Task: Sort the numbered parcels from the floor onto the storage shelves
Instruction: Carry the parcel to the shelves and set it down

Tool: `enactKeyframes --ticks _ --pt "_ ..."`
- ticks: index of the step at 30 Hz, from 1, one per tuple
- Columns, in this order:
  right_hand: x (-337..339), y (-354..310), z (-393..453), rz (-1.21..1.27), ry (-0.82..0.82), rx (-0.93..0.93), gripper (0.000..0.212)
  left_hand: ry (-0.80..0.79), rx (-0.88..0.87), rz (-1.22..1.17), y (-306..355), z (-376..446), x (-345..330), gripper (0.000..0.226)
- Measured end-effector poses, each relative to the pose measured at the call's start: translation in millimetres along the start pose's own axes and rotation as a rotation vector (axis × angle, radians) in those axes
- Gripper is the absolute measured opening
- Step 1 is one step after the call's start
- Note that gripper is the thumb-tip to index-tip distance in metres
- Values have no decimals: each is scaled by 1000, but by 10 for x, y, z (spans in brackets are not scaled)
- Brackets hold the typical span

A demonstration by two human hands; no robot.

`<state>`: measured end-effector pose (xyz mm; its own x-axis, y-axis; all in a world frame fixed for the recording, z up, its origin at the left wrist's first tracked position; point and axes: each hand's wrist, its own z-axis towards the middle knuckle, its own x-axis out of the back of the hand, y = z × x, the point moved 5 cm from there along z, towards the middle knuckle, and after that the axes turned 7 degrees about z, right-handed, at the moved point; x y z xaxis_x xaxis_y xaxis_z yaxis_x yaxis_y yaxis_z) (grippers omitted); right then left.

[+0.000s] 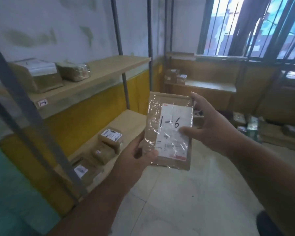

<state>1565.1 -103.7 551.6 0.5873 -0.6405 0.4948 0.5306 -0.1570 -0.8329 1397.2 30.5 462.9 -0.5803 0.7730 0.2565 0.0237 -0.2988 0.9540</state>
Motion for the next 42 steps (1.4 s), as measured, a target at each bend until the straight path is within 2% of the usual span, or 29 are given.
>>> enactKeyframes --ticks 4,8,14,18,20,22,24,27,31,34,36,40,42 --pt "-131 248 833 60 -71 32 107 94 -10 85 -132 625 131 47" --pt "-200 507 1622 103 -73 68 106 105 -97 160 -160 1370 260 38" --pt "-50 617 2591 149 -88 107 104 156 -137 168 -50 2271 361 47" --pt "-171 558 3217 185 -186 159 113 287 -98 205 -92 2716 589 40" --pt "-309 523 3532 233 -250 186 113 375 -63 240 -147 2862 677 43" --pt "-454 487 3812 249 -325 235 112 481 5 264 -216 2940 709 41" --pt "-603 464 4052 262 -412 290 112 607 68 246 -269 2961 704 26" --pt "-747 398 4299 275 -577 359 110 798 143 232 -217 2915 614 17" --pt "-808 208 4500 364 -730 458 107 1005 167 348 73 2812 552 19" --pt "-927 58 4474 476 -810 529 104 1136 272 421 208 2630 527 33" --pt "-1009 -40 4421 540 -875 532 105 1230 327 400 297 2500 506 34" --pt "-1056 -282 4462 597 -911 558 108 1256 368 550 597 2458 617 28" --pt "-1083 -382 4572 628 -894 546 106 1272 356 647 732 2532 727 40"
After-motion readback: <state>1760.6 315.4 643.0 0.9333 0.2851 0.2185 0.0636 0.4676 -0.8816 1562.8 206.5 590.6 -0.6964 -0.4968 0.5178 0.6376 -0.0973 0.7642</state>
